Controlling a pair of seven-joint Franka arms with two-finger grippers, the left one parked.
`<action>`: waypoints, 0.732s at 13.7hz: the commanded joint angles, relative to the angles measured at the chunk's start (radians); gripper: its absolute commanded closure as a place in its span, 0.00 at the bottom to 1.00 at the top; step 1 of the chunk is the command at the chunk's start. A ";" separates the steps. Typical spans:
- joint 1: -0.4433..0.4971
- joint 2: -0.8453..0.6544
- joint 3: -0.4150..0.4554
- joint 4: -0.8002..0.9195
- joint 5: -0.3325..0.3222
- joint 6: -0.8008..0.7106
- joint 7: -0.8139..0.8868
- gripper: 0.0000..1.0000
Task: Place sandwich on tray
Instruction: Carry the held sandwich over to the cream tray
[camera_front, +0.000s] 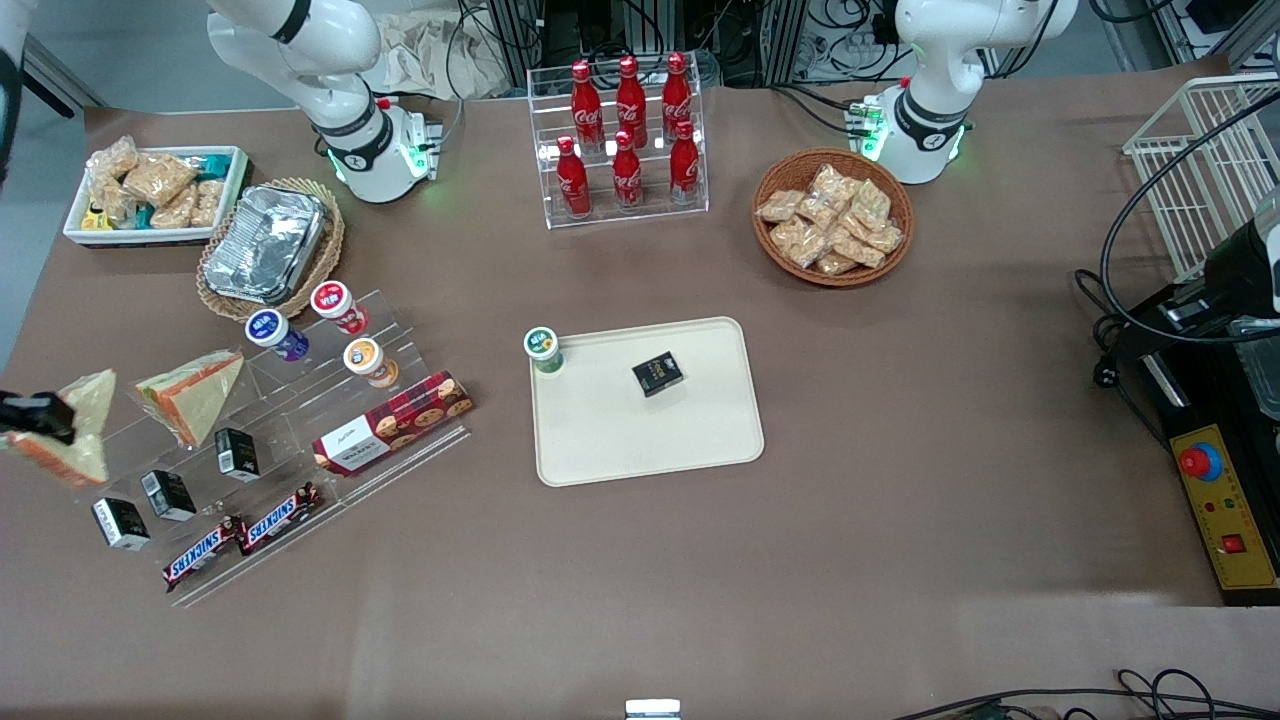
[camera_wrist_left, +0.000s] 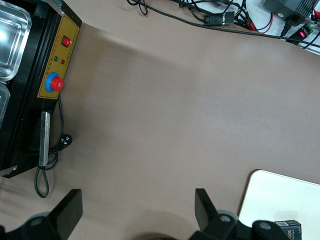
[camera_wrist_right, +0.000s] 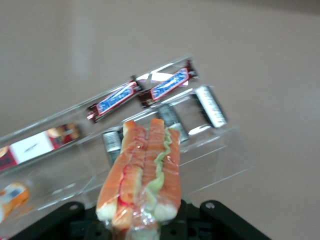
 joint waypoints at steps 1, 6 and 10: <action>0.144 -0.060 -0.002 0.001 -0.124 -0.059 0.016 1.00; 0.385 -0.092 0.002 0.001 -0.060 -0.199 -0.011 1.00; 0.595 -0.034 -0.001 0.007 -0.045 -0.078 -0.028 1.00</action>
